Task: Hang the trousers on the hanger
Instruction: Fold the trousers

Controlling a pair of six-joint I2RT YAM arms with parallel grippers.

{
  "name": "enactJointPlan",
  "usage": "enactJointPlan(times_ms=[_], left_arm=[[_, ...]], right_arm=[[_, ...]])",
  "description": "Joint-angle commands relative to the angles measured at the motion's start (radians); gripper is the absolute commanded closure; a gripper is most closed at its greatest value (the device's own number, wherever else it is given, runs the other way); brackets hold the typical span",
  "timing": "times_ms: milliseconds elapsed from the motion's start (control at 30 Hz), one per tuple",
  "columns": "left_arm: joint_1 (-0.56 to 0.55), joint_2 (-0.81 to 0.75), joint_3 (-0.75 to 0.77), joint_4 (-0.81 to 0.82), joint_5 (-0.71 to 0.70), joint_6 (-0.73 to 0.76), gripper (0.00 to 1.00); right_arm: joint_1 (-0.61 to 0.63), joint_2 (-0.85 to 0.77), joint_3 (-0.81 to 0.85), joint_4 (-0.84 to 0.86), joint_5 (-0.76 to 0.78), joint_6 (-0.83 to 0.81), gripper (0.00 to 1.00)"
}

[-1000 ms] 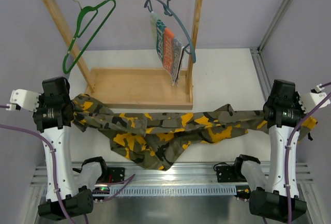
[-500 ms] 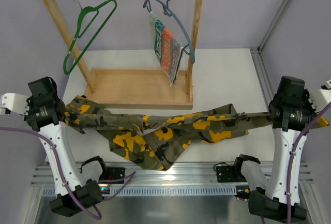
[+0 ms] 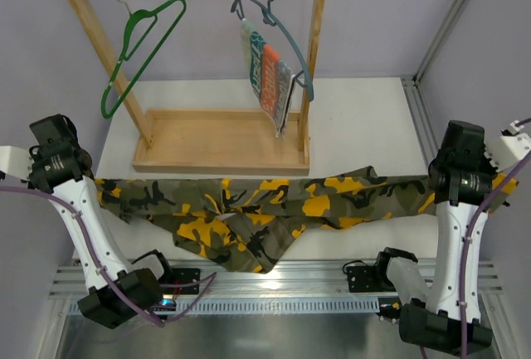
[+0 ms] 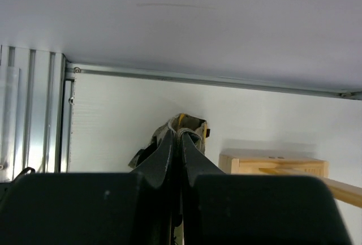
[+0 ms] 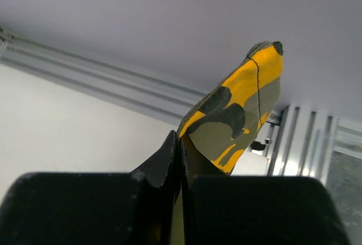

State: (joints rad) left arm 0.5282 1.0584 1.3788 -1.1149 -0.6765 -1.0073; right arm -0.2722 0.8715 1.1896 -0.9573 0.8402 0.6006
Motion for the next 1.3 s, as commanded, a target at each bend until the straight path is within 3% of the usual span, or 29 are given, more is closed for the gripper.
enactJointPlan(times_ms=[0, 267, 600, 933, 1267], left_arm=[[0.055, 0.063, -0.009, 0.141, -0.048, -0.037, 1.00], [0.067, 0.120, -0.124, 0.345, 0.040, -0.043, 0.99], [0.066, 0.193, -0.156, 0.501, 0.103, -0.051, 1.00], [0.066, 0.288, -0.193, 0.654, 0.144, -0.076, 0.99], [0.066, 0.426, -0.208, 0.866, 0.342, -0.096, 1.00]], right_arm=[[-0.012, 0.084, -0.089, 0.246, -0.101, -0.045, 0.96], [-0.012, 0.392, -0.048, 0.353, -0.222, -0.067, 0.96], [-0.012, 0.514, 0.008, 0.442, -0.323, -0.051, 0.96], [-0.007, 0.707, 0.103, 0.589, -0.519, -0.056, 0.96], [0.002, 0.862, 0.199, 0.617, -0.572, -0.047, 0.96]])
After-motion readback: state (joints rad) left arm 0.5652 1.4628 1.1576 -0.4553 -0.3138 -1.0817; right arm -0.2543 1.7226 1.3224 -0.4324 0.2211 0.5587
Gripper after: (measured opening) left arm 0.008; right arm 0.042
